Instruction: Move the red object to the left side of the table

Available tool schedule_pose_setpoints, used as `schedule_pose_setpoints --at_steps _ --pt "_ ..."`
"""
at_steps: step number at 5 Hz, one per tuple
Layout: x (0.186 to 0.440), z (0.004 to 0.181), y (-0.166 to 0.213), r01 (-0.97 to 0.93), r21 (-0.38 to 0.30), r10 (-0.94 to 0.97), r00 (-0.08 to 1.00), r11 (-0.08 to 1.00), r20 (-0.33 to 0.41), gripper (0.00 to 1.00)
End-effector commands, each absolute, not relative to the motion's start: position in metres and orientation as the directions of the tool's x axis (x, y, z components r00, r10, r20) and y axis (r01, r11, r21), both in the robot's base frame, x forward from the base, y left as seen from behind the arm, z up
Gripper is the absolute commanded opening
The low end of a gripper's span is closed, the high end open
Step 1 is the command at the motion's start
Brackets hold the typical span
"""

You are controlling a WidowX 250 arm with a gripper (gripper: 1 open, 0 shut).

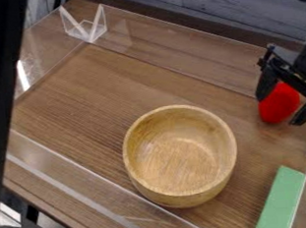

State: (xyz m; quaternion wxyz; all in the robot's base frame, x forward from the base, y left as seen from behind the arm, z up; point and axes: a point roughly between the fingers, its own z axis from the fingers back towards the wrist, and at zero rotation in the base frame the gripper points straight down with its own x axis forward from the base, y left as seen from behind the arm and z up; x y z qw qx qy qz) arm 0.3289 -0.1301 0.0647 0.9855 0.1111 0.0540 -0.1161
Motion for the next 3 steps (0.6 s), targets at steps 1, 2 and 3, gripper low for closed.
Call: schedule_pose_setpoints --at_steps 1,2,3 --pt "0.341 0.105 -0.129 0.194 0.199 -0.196 0.981 0.961 -0.010 1.00" --pt "0.347 0.100 -0.122 0.183 0.203 -0.185 0.983 0.962 -0.011 0.00" --pt "0.350 0.096 -0.118 0.129 0.206 -0.128 0.992 0.970 -0.019 1.00"
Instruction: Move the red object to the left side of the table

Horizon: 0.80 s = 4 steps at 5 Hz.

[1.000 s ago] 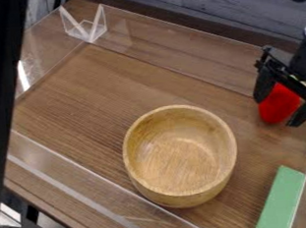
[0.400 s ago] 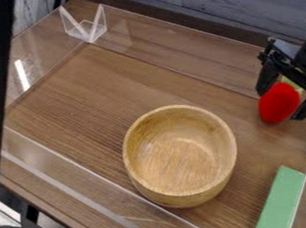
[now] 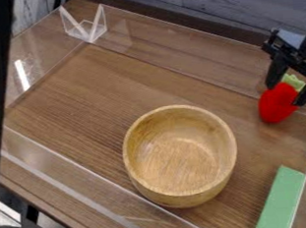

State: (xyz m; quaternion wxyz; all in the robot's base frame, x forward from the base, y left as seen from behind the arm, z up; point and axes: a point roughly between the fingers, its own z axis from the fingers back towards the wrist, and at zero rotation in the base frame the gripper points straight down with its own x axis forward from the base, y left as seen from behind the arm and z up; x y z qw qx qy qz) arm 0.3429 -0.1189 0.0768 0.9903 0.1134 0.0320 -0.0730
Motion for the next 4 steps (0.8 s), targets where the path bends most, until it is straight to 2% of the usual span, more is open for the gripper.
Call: schedule_pose_setpoints --at_steps 1,2,3,4 --pt "0.350 0.088 -0.115 0.080 0.208 -0.072 0.996 0.975 -0.048 1.00" --pt "0.353 0.085 -0.108 0.020 0.208 -0.010 0.999 0.978 -0.047 0.00" --pt "0.347 0.120 -0.104 -0.016 0.218 0.013 1.000 0.976 0.016 0.00" --pt "0.333 0.161 -0.085 -0.089 0.224 0.068 0.993 0.971 0.099 0.00"
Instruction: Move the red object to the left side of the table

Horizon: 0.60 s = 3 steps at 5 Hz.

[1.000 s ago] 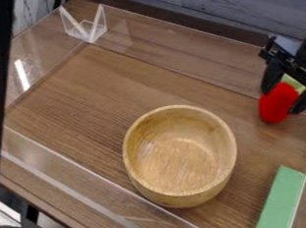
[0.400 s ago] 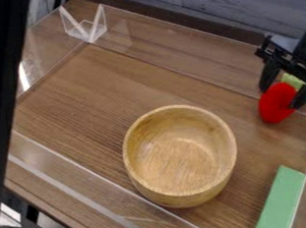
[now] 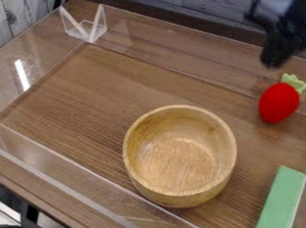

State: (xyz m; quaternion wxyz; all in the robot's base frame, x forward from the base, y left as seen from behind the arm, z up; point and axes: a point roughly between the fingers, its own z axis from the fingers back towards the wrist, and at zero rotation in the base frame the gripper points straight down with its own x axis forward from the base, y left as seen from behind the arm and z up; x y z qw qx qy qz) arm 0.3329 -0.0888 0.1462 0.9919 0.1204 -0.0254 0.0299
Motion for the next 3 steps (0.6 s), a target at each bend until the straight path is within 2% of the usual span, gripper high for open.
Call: schedule_pose_setpoints --at_steps 1,3 --pt "0.339 0.149 -0.093 -0.035 0.222 0.016 0.996 0.974 0.087 1.00" --pt "0.348 0.134 -0.107 0.061 0.214 -0.077 0.995 0.975 0.068 1.00"
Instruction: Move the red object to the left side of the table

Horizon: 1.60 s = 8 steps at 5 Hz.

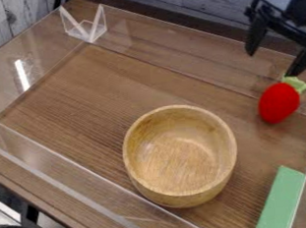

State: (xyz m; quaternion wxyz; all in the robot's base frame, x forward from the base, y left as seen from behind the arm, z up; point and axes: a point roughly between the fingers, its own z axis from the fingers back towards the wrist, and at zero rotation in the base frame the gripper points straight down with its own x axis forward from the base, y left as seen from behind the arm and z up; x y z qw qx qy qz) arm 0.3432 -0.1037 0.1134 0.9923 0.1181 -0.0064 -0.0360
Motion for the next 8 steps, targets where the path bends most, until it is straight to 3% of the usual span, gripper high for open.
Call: schedule_pose_setpoints --at_steps 1,2,3,4,5,6,7,8 --pt "0.348 0.121 -0.120 0.103 0.208 -0.117 0.991 0.973 0.059 1.00" --pt "0.347 0.108 -0.132 0.139 0.204 -0.151 0.987 0.969 0.046 1.00" --pt "0.348 0.109 -0.130 0.138 0.203 -0.147 0.989 0.969 0.030 1.00" --pt "0.350 0.115 -0.127 0.132 0.202 -0.138 0.990 0.970 0.017 0.00" --pt "0.344 0.126 -0.121 0.125 0.206 -0.134 0.990 0.971 0.035 0.00" --pt "0.337 0.162 -0.108 0.080 0.223 -0.105 0.989 0.972 0.102 0.00" --pt "0.337 0.139 -0.111 0.093 0.217 -0.114 0.990 0.972 0.085 1.00" --pt "0.337 0.117 -0.113 0.099 0.216 -0.117 0.991 0.971 0.070 1.00"
